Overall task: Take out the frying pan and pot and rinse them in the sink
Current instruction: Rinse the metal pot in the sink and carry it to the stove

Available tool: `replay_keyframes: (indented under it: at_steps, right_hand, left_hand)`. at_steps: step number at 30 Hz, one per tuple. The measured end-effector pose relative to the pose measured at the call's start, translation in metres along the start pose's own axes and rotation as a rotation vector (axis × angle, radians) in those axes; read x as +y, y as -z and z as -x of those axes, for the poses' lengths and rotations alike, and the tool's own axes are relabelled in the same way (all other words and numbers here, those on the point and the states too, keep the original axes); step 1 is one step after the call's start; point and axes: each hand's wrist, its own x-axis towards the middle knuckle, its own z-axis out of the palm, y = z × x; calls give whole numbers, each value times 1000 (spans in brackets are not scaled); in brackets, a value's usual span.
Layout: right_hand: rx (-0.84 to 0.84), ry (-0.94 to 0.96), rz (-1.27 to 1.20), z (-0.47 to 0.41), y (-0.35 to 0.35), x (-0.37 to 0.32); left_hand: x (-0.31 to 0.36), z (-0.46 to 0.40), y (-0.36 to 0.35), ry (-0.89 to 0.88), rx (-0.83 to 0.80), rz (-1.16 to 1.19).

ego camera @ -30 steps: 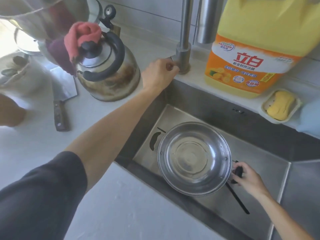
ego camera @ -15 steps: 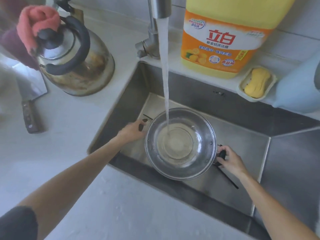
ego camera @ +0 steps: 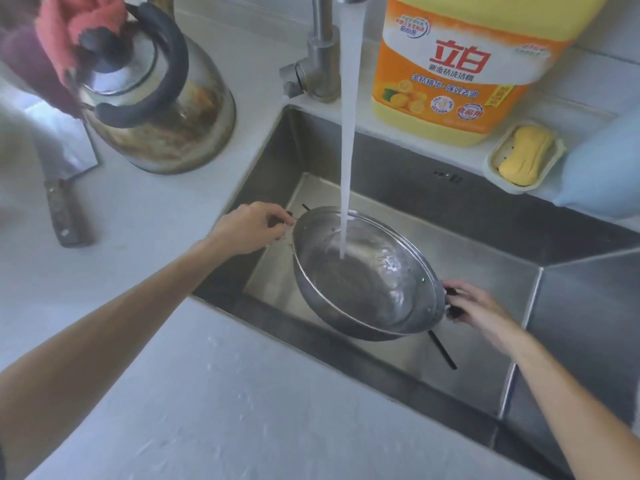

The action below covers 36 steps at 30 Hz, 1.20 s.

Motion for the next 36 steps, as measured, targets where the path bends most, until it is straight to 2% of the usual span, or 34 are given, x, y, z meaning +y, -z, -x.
replay_keyframes:
  at_steps: [3,6,8,10,12,14,16,21,25,27,29,32,36]
  right_hand:
    - [19,82,123,19,17,-51]
    - [9,208,402,36,30,-101]
    - [7,296,491,47,32,-124]
    - [13,390,496,57,33,-135]
    - [46,453,459,63,36,-131]
    - [94,481,387,66,39,-115]
    - [140,479,295,66,36,-90]
    - [174,363,125,54,1,-36]
    - [28,182,-20,43,-26,-14]
    - [-49,99,-114,43,-29,-11]
    - [-61,73,-135,45,-24,-16]
    - [16,137,39,55,-4,-42]
    - [52,334,289,75,19,-96]
  left_hand:
    - [-15,7,-10,32,-216,52]
    - [-21,13,-35,84,-467,131]
    - [-20,16,-52,134,-532,183]
    - [-18,19,-63,137,-467,253]
    - [-15,24,-65,61,-331,208]
    - [-15,34,-58,-11,-191,150]
    - [-15,47,-48,-46,-52,201]
    - [-8,69,-11,-228,253,263]
    - [3,70,14,-177,410,271]
    - [5,65,20,-86,397,283]
    - [0,60,23,-5,303,221]
    - [-15,63,10,33,85,78]
    - [-22,70,-24,87,-60,72]
